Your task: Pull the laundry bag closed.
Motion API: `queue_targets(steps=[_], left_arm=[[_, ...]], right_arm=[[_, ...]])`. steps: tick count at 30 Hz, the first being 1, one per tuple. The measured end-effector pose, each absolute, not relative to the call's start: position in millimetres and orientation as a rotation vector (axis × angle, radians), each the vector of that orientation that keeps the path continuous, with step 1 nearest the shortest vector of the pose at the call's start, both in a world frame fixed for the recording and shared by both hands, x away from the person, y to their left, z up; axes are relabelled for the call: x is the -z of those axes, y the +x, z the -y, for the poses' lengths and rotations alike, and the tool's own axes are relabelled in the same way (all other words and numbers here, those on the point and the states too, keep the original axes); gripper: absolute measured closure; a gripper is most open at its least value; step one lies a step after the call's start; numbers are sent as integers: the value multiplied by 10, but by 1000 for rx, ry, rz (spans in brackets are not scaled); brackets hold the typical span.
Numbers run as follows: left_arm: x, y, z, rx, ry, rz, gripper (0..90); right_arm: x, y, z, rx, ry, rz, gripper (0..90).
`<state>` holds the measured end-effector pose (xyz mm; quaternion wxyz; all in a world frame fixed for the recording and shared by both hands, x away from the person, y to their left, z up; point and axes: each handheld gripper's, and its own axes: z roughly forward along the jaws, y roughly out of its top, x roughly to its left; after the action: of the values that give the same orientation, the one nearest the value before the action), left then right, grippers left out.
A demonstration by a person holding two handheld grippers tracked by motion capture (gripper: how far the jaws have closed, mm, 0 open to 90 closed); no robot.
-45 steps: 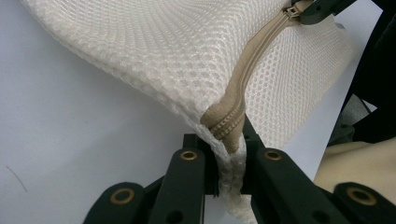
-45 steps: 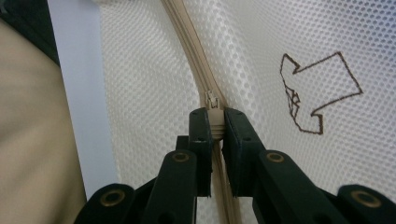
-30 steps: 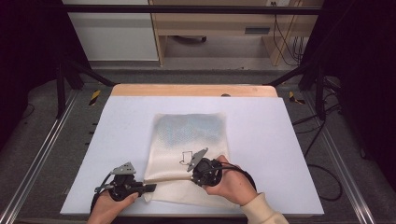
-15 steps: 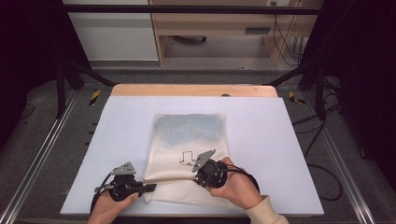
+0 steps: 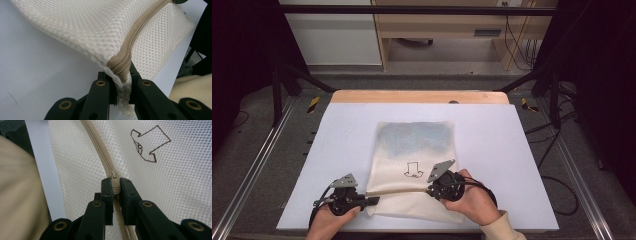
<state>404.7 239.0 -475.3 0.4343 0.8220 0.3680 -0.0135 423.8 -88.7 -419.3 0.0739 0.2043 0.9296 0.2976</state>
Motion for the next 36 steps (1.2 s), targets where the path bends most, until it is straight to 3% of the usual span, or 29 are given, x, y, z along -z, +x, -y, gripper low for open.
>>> queue_targets(steps=[36], left_arm=[[4751, 4026, -2354, 21, 2050, -903, 840]], right_arm=[[4158, 4211, 1197, -905, 707, -2733, 822]])
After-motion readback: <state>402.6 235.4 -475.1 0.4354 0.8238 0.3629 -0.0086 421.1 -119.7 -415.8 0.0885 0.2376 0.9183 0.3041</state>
